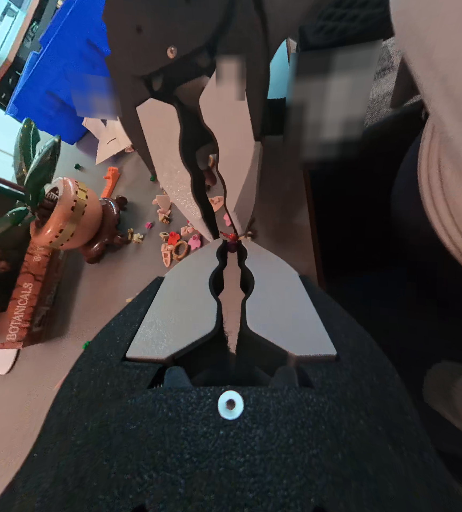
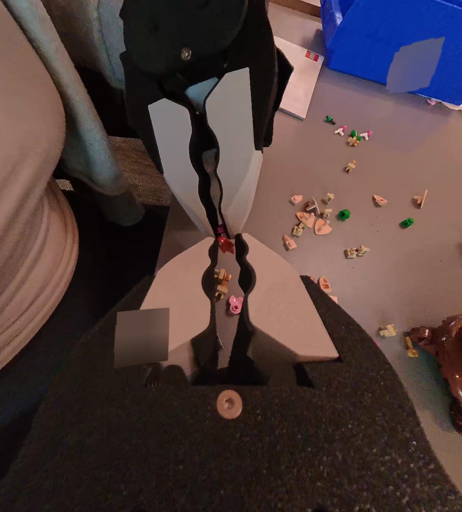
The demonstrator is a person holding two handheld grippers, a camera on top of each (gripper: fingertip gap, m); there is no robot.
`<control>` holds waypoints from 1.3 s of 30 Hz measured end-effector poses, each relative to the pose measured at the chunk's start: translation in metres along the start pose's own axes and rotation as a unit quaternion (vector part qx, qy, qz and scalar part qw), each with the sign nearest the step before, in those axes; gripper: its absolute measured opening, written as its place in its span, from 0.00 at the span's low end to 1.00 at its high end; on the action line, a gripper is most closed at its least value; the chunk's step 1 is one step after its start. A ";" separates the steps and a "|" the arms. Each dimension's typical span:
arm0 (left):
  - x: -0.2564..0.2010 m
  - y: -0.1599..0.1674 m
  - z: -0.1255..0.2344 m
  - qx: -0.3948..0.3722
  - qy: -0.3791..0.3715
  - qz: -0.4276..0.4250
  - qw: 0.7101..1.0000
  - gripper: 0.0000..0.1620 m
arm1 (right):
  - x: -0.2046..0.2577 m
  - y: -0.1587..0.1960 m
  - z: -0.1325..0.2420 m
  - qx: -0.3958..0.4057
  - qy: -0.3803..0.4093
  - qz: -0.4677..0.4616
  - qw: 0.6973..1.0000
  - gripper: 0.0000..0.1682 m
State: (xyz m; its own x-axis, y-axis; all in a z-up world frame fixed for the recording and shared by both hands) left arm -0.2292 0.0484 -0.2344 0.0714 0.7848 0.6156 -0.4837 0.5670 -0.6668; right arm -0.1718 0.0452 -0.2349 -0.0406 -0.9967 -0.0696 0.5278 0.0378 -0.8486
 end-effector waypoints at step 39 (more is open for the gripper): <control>-0.011 0.023 -0.001 0.076 -0.037 0.048 0.995 0.04 | 0.001 0.008 -0.022 0.184 0.003 0.125 0.975 0.00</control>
State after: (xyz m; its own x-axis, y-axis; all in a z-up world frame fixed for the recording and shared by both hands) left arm -0.2398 0.0526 -0.2571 -0.0441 0.8097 0.5852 -0.6120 0.4411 -0.6564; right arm -0.1863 0.0461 -0.2533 0.1235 -0.9595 -0.2534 0.7899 0.2496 -0.5601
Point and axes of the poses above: each gripper's, where its closed fingertips meet, z back along the fingers, y out of its underside, x = y × z across the jaws, the point moved 4 cm from there along z, back along the fingers, and after that the axes turned 13 degrees about -y, right-handed, at the moved point
